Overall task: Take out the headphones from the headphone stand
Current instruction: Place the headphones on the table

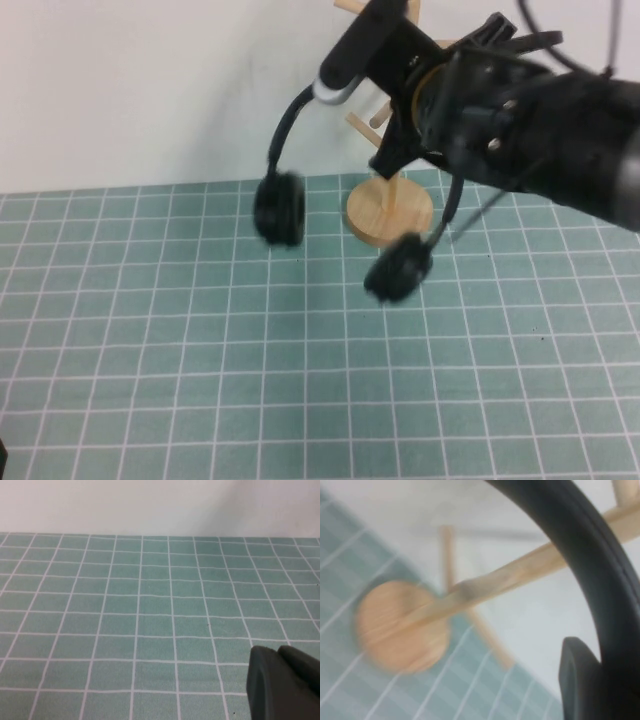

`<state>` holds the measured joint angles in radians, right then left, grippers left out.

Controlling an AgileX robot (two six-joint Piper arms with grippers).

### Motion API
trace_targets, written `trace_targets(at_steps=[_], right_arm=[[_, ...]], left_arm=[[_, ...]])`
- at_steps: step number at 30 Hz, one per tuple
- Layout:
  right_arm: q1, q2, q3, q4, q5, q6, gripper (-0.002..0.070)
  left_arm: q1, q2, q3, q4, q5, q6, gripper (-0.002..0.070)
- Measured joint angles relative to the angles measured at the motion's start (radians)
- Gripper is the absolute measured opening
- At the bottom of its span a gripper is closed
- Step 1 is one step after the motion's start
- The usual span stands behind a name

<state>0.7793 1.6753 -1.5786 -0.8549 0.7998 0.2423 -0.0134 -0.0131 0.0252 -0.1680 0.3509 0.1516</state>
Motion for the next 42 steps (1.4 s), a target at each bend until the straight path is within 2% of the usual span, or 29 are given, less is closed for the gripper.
trace_targets(at_steps=[4, 7, 14, 20, 29, 31, 38, 39, 42], right_arm=[[0.0, -0.013, 0.0, 0.387, 0.048, -0.303, -0.0005], [0.0, 0.026, 0.0, 0.536, 0.076, -0.403, -0.0006], [-0.011, 0.193, -0.017, 0.602, 0.022, -0.402, -0.0006], [-0.051, 0.361, -0.14, 0.694, 0.015, -0.4, -0.0006], [-0.069, 0.509, -0.224, 0.667, 0.033, -0.338, 0.0004], [-0.073, 0.522, -0.224, 0.665, 0.019, -0.337, 0.006], [-0.086, 0.5, -0.22, 0.634, 0.023, -0.242, 0.0419], [-0.086, 0.487, -0.22, 0.628, 0.036, -0.223, 0.0438], [-0.072, 0.412, -0.22, 0.616, 0.151, -0.138, 0.0414]], left_arm=[[0.0, 0.0, 0.0, 0.0, 0.0, 0.0, -0.0003], [0.0, 0.0, 0.0, 0.0, 0.0, 0.0, -0.0003], [0.0, 0.0, 0.0, 0.0, 0.0, 0.0, -0.0003], [0.0, 0.0, 0.0, 0.0, 0.0, 0.0, -0.0003], [0.0, 0.0, 0.0, 0.0, 0.0, 0.0, -0.0003], [0.0, 0.0, 0.0, 0.0, 0.0, 0.0, -0.0003], [0.0, 0.0, 0.0, 0.0, 0.0, 0.0, -0.0003], [0.0, 0.0, 0.0, 0.0, 0.0, 0.0, -0.0003], [0.0, 0.0, 0.0, 0.0, 0.0, 0.0, -0.0003]])
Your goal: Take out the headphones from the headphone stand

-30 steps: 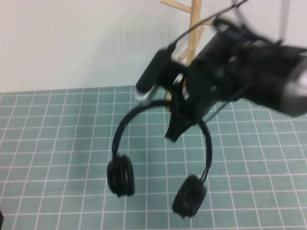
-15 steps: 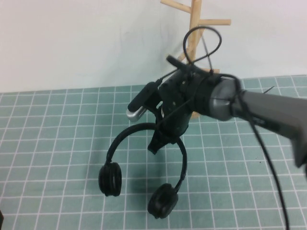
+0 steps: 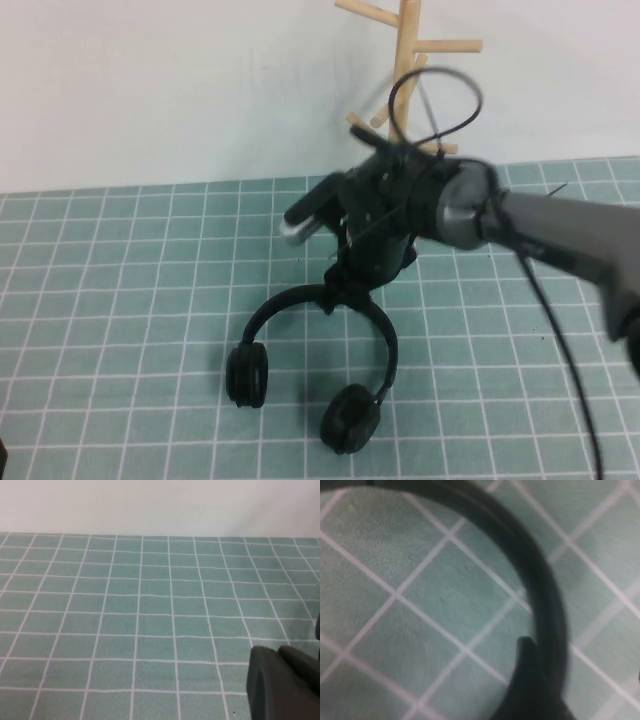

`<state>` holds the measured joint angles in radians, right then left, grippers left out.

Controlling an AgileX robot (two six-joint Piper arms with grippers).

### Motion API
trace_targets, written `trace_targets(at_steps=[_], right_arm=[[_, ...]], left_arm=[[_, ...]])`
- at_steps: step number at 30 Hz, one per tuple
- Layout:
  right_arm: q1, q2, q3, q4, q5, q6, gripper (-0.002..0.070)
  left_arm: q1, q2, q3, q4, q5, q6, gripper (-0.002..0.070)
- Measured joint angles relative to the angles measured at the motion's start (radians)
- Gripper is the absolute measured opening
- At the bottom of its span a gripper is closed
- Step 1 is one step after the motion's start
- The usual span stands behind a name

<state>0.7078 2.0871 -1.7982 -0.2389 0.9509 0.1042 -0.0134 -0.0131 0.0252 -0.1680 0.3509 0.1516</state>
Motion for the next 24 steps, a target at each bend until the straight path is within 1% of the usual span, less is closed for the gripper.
trace_targets(at_steps=[1, 3, 5, 8, 9, 12, 17, 20, 24], right_arm=[[0.005, -0.035, 0.001, 0.0, 0.056, 0.035, 0.0391], [0.015, -0.116, 0.016, -0.003, 0.145, 0.071, 0.0321], [0.021, -0.219, 0.073, 0.0, 0.166, 0.082, 0.0208], [0.021, -0.383, 0.191, 0.015, 0.155, 0.112, 0.0015], [0.021, -0.43, 0.237, 0.017, 0.154, 0.138, -0.0007], [0.021, -0.59, 0.349, 0.025, 0.15, 0.181, -0.0006], [0.021, -0.793, 0.474, 0.023, 0.164, 0.187, -0.0006], [0.021, -0.88, 0.495, 0.023, 0.212, 0.187, -0.0006], [0.021, -0.962, 0.496, 0.013, 0.228, 0.187, -0.0006]], left_arm=[[0.0, 0.0, 0.0, 0.0, 0.0, 0.0, -0.0003], [0.0, 0.0, 0.0, 0.0, 0.0, 0.0, -0.0003], [0.0, 0.0, 0.0, 0.0, 0.0, 0.0, -0.0003], [0.0, 0.0, 0.0, 0.0, 0.0, 0.0, -0.0003], [0.0, 0.0, 0.0, 0.0, 0.0, 0.0, -0.0003], [0.0, 0.0, 0.0, 0.0, 0.0, 0.0, -0.0003], [0.0, 0.0, 0.0, 0.0, 0.0, 0.0, -0.0003], [0.0, 0.0, 0.0, 0.0, 0.0, 0.0, -0.0003], [0.0, 0.0, 0.0, 0.0, 0.0, 0.0, -0.0003]])
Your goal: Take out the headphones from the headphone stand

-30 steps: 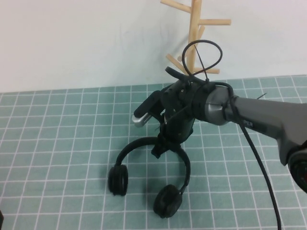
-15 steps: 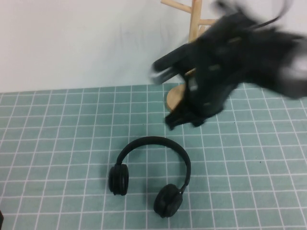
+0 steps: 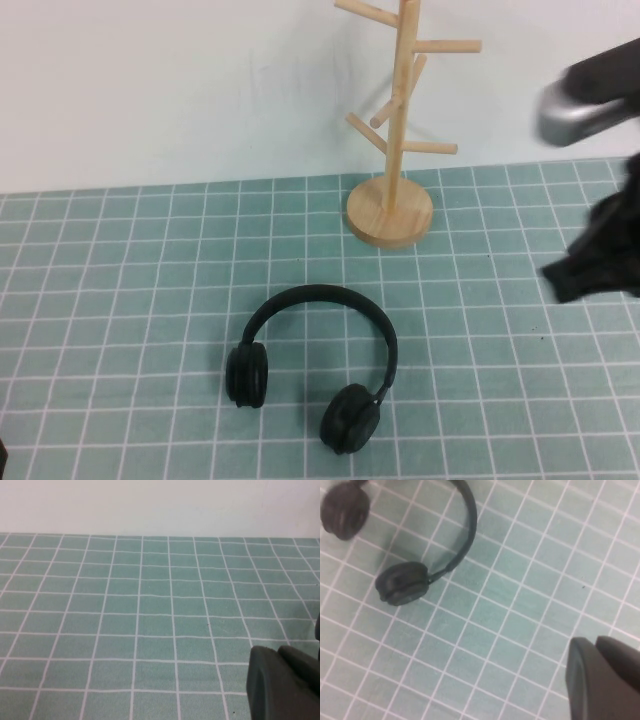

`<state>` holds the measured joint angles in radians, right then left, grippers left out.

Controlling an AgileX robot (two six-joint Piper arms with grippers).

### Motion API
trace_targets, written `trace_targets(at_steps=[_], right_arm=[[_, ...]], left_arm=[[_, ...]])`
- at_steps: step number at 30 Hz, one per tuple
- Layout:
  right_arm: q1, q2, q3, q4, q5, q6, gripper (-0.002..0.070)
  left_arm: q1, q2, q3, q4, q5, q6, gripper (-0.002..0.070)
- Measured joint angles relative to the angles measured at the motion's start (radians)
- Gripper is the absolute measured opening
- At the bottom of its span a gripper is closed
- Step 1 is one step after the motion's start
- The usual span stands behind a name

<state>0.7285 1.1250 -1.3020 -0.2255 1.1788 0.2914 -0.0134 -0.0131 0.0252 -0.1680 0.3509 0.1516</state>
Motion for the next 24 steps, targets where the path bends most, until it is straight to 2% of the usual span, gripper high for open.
trace_targets(at_steps=[7, 10, 13, 16, 19, 24], right_arm=[[0.0, -0.07, 0.007, -0.128, 0.007, -0.029, -0.0006], [-0.032, -0.118, 0.06, -0.169, -0.058, -0.031, -0.0006], [-0.163, -0.214, 0.197, -0.156, -0.256, -0.031, -0.0006], [-0.347, -0.349, 0.427, -0.085, -0.559, -0.031, -0.0006], [-0.518, -0.502, 0.67, -0.093, -0.836, -0.031, -0.0006], [-0.718, -0.77, 1.016, -0.013, -1.062, -0.009, -0.0006]], left_arm=[[0.0, 0.0, 0.0, 0.0, 0.0, 0.0, -0.0003], [0.0, 0.0, 0.0, 0.0, 0.0, 0.0, -0.0003], [0.0, 0.0, 0.0, 0.0, 0.0, 0.0, -0.0003], [0.0, 0.0, 0.0, 0.0, 0.0, 0.0, -0.0003], [0.0, 0.0, 0.0, 0.0, 0.0, 0.0, -0.0003], [0.0, 0.0, 0.0, 0.0, 0.0, 0.0, -0.0003]])
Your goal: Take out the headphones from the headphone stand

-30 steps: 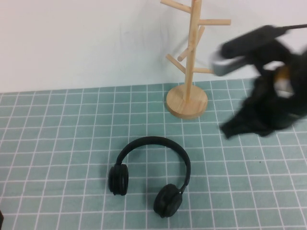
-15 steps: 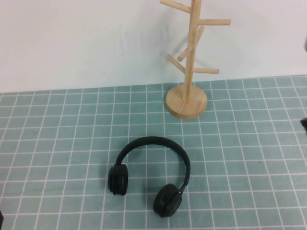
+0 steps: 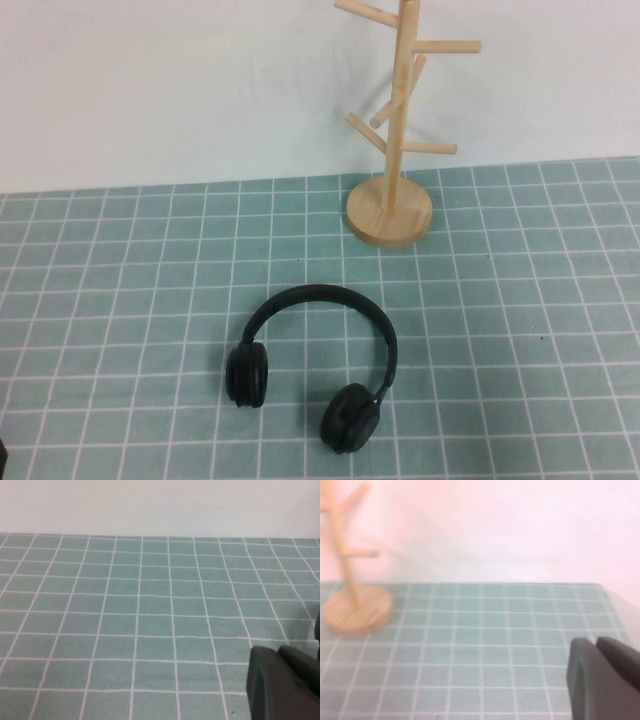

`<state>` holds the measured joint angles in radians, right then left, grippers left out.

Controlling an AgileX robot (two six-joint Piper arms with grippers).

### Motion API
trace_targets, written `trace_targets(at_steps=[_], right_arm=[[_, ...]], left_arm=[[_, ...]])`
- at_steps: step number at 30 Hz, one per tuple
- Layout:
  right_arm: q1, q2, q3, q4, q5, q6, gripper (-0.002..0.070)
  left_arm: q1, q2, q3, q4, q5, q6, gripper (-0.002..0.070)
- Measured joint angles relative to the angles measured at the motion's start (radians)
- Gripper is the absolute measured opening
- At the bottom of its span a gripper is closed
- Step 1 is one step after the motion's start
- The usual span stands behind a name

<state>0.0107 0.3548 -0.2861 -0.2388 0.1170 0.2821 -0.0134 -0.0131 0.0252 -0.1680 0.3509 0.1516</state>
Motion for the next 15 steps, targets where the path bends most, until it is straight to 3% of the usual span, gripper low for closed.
trace_targets(at_steps=[6, 15], right_arm=[[-0.121, -0.277, 0.236, 0.027, -0.077, 0.002, -0.0006], [-0.119, -0.39, 0.305, 0.042, -0.046, 0.016, -0.0006]], left_arm=[[0.0, 0.0, 0.0, 0.0, 0.0, 0.0, -0.0003], [0.0, 0.0, 0.0, 0.0, 0.0, 0.0, -0.0003]])
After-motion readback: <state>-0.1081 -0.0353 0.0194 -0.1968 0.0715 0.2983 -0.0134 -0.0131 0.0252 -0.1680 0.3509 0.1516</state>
